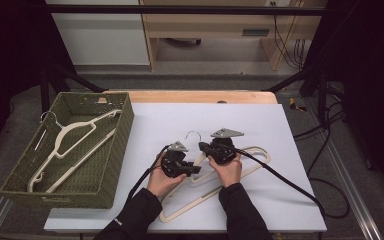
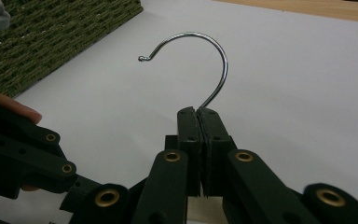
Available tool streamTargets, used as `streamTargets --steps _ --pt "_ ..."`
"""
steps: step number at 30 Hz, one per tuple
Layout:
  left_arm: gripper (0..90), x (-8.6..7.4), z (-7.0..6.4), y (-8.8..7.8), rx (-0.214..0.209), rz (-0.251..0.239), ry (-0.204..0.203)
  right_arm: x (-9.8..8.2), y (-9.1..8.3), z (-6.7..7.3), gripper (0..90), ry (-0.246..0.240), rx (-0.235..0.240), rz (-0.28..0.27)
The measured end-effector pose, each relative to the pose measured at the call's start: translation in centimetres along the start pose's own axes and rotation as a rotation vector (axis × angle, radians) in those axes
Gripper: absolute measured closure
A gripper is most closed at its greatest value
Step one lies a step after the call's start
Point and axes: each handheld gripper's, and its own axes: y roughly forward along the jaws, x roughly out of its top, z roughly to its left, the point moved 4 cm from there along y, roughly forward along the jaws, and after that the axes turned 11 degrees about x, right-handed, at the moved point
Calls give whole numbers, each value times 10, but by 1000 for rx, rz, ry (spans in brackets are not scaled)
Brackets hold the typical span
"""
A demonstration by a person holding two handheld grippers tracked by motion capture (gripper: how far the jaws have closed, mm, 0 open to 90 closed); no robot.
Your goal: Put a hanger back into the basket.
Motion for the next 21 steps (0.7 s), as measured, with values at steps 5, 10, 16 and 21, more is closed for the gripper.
streamTargets --steps 5,10,16,21 --pt "751 2 -6 -7 0 -23 -7 2 -10 3 880 -13 12 -17" --pt "787 7 -17 -21 -24 -66 -3 6 -32 12 772 -81 21 -26" --pt "858 14 -29 -45 -50 -133 9 6 -72 24 568 -126 75 -119" --pt "864 15 -28 -57 -8 -147 37 1 -99 28 387 -162 98 -173"
